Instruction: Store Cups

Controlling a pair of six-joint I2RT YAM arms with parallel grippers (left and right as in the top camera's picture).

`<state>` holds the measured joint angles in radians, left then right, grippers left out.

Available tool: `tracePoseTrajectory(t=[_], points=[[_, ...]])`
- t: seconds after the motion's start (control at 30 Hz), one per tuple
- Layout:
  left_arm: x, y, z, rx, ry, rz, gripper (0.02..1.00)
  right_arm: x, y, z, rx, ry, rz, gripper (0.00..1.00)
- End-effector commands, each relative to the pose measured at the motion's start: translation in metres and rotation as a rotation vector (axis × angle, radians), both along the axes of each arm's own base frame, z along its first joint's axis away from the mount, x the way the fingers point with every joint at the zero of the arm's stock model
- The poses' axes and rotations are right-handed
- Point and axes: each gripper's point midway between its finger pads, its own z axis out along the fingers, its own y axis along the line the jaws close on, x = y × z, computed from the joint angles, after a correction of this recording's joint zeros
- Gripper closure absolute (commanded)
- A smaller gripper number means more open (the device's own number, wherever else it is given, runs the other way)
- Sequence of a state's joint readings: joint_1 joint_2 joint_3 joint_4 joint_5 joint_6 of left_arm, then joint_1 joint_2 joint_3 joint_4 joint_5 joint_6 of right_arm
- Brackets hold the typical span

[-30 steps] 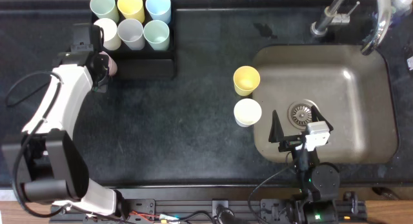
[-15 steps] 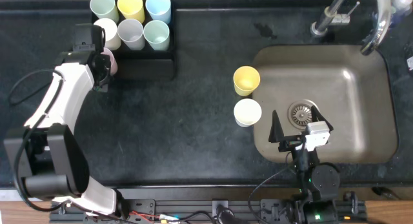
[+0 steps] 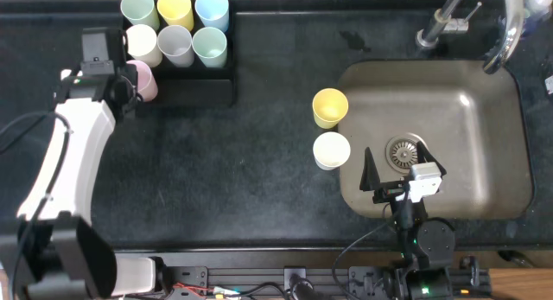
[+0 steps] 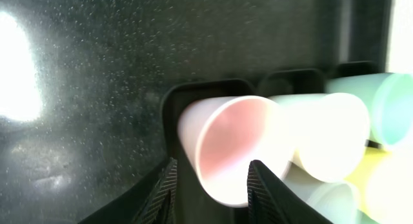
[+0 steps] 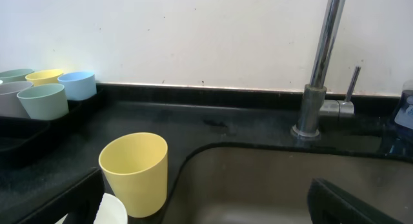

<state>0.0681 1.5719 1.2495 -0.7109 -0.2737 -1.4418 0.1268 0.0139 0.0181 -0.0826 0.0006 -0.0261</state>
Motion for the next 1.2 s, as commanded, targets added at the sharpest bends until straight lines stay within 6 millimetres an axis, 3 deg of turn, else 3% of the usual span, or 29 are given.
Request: tracePoseTrajectory(t=[0.03,0.17,0.37,0.57,0.73,0.97,1.2], points=[[-0.009,0.004,0.036,0.025,-0.087,0.012,0.59,0.0,0.001,-0.003,0.004,-0.001,0.005,0.005],[-0.014,-0.001,0.073,0.084,-0.169,-0.075,0.476,0.0,0.001,-0.003,0.004,-0.001,0.005,0.003],[-0.022,-0.024,0.136,0.263,-0.292,-0.326,0.189,0.0,0.001,-0.003,0.004,-0.001,0.005,0.003],[-0.017,-0.06,0.185,0.487,-0.41,-0.681,0.108,0.0,0.001,-0.003,0.004,-0.001,0.005,0.005],[-0.009,-0.096,0.201,0.571,-0.494,-0.897,0.053,0.0,0.001,-0.003,0.004,-0.001,0.005,0.005],[-0.003,-0.151,0.21,0.628,-0.572,-1.058,0.018,0.0,0.001,-0.003,0.004,-0.001,0.005,0.003],[-0.001,-0.208,0.194,0.592,-0.591,-1.197,0.018,0.0,0.001,-0.003,0.004,-0.001,0.005,0.005]])
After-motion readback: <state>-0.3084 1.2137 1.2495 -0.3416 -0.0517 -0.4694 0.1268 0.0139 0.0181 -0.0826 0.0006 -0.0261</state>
